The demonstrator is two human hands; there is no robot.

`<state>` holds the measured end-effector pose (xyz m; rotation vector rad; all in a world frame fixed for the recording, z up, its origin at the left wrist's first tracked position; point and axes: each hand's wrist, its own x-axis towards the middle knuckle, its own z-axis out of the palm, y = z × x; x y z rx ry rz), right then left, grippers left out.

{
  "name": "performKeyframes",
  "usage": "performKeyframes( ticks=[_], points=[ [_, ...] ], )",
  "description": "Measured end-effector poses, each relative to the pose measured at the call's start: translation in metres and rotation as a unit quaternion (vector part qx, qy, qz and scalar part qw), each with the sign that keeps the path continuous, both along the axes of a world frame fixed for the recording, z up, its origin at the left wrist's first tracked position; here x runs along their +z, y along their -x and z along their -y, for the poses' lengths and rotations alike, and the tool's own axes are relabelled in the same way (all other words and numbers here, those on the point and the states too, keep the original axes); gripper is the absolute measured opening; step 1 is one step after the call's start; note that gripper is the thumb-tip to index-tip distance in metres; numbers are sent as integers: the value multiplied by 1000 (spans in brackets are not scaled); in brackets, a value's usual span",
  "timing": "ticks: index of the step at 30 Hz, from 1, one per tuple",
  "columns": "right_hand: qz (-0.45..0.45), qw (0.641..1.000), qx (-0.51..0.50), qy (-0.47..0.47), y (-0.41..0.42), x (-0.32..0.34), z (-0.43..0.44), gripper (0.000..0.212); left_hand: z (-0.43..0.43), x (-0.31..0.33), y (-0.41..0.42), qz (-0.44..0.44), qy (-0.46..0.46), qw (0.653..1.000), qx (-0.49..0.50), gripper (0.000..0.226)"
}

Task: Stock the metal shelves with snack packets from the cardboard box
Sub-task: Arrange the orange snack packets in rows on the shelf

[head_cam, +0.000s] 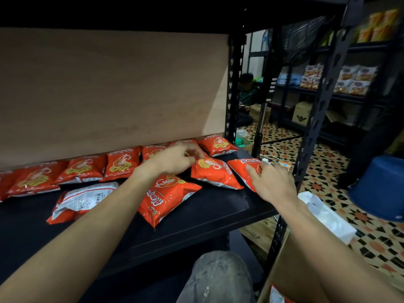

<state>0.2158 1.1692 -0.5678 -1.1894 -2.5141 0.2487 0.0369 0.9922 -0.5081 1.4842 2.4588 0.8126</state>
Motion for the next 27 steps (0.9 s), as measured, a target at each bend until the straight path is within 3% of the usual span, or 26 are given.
performKeyframes(
  ticks=[3, 7, 9, 13, 20, 27],
  points=[
    [-5, 1000, -12, -3, 3, -3, -1, 68, 1, -3, -10, -34, 19, 999, 5, 27],
    [-5, 1000, -5, 1, 3, -6, -3, 64, -1, -4, -19, -43, -25, 999, 16, 15],
    [-1, 1000, 3, -1, 1, -7, -4, 59, -5, -8, -23, -76, -19, 997, -19, 24],
    [12, 1000, 10, 3, 0, -6, -6, 58, -9, -11, -32, -103, 90, 988, -71, 40],
    [34, 999, 20, 32, 3, -1, -10, 57, 3, -16, -30, -187, 133, 973, 16, 50],
    [43, 998, 31, 23, 9, 1, -3, 59, 0, -23, -41, -288, 68, 951, 96, 58]
  ],
)
